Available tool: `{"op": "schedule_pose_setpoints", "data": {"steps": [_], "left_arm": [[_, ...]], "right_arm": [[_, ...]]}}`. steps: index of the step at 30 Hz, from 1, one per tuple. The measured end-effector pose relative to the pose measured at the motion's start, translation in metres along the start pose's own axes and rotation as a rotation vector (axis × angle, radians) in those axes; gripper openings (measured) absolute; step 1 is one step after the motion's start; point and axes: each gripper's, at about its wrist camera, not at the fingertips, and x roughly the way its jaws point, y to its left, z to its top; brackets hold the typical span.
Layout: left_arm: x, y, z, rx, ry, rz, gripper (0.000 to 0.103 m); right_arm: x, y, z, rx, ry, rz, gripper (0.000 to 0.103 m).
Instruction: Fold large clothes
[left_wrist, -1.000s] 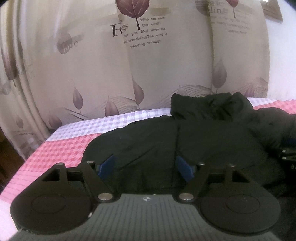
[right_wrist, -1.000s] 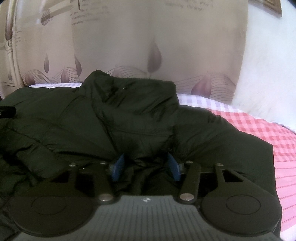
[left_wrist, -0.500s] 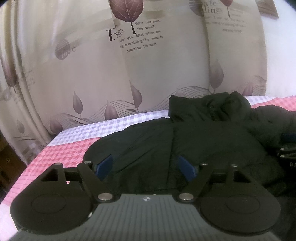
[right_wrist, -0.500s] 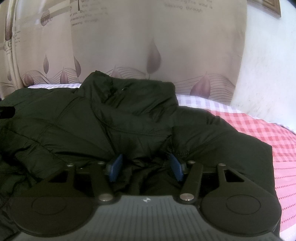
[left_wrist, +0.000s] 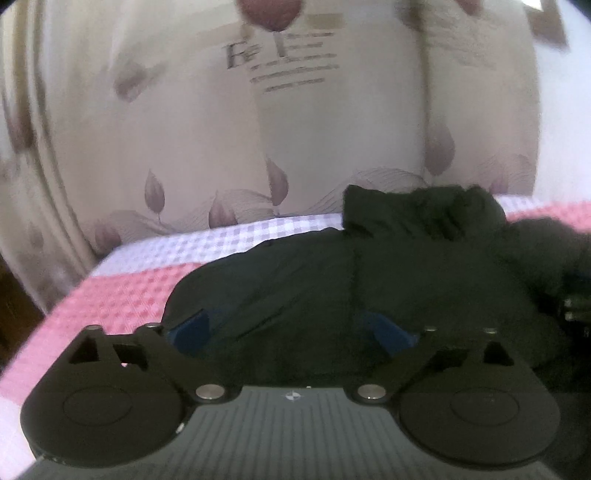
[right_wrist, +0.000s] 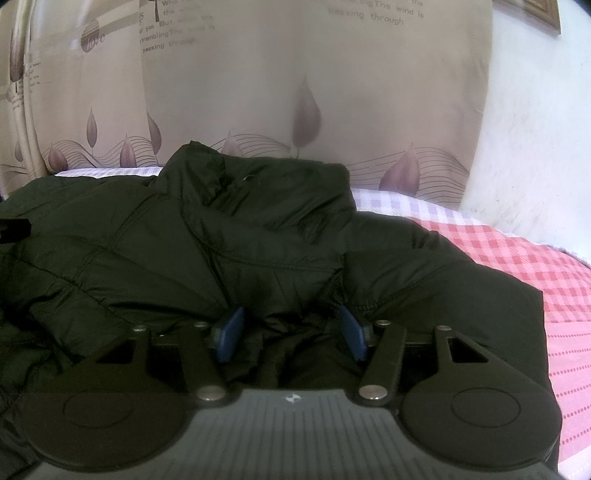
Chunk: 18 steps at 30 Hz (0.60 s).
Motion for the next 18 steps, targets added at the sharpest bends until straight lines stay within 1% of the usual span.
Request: {"op": "schedule_pose_setpoints", "data": {"steps": [3, 4, 5, 7, 9, 10, 11, 13, 15, 18], "left_arm": [[0.009, 0.029, 0.007, -0.078, 0.017, -0.004, 0.099], [0.013, 0.042, 0.010, -0.110, 0.019, -0.001, 0.100], [0.016, 0.053, 0.013, -0.139, 0.019, 0.001, 0.101], [0.024, 0.076, 0.017, -0.196, 0.027, 0.003, 0.102], [0.036, 0.092, 0.019, -0.215, 0.051, 0.002, 0.102], [0.043, 0.098, 0.020, -0.211, 0.067, 0.004, 0.102], [0.050, 0.102, 0.020, -0.206, 0.082, 0.006, 0.102], [0.065, 0.110, 0.018, -0.194, 0.113, -0.009, 0.102], [0.075, 0.115, 0.013, -0.205, 0.147, -0.050, 0.102], [0.087, 0.114, 0.009, -0.217, 0.185, -0.119, 0.103]], "right_arm": [[-0.001, -0.002, 0.001, 0.010, -0.006, 0.016, 0.063], [-0.003, -0.004, 0.001, 0.019, -0.007, 0.031, 0.068], [-0.005, -0.005, 0.002, 0.026, -0.009, 0.037, 0.075], [-0.016, -0.009, 0.004, 0.037, -0.020, 0.027, 0.082], [-0.036, -0.017, 0.005, 0.077, -0.071, 0.027, 0.083], [-0.047, -0.025, 0.004, 0.107, -0.097, 0.035, 0.087], [-0.057, -0.034, 0.003, 0.133, -0.110, 0.036, 0.095], [-0.073, -0.056, 0.000, 0.184, -0.105, -0.007, 0.102], [-0.087, -0.085, -0.006, 0.243, -0.105, -0.067, 0.102], [-0.090, -0.130, -0.013, 0.350, -0.047, -0.105, 0.103]]}}
